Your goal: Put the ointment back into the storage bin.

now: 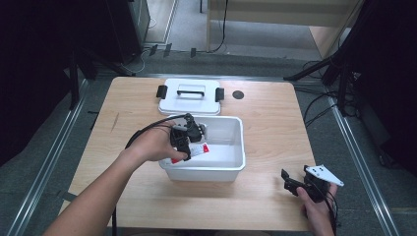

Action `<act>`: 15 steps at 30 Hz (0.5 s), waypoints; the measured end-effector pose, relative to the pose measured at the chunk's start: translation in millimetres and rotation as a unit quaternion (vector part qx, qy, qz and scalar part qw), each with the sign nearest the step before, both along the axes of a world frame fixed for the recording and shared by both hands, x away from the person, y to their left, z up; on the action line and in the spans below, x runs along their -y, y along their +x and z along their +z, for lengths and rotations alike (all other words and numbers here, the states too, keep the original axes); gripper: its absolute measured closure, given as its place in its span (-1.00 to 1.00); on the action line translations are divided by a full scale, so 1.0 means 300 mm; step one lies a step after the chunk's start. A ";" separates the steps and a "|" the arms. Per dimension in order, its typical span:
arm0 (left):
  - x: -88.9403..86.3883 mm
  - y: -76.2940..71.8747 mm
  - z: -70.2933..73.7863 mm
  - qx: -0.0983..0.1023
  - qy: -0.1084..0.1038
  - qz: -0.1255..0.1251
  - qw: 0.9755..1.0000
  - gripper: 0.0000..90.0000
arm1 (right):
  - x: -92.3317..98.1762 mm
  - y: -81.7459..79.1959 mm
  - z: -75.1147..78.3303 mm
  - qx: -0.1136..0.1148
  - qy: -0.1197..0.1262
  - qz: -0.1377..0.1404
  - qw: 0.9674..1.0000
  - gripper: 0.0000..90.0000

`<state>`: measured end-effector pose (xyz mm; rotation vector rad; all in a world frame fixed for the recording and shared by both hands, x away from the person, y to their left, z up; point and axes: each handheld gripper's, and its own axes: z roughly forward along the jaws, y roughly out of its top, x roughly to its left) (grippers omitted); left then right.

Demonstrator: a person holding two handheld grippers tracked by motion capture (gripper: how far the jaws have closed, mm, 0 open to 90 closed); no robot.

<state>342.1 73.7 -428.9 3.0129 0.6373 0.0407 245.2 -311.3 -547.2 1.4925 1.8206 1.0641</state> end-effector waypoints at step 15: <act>0.016 0.007 -0.050 -0.024 0.015 0.009 1.000 0.56 | 0.000 0.000 0.000 0.000 0.000 0.000 1.000 -0.70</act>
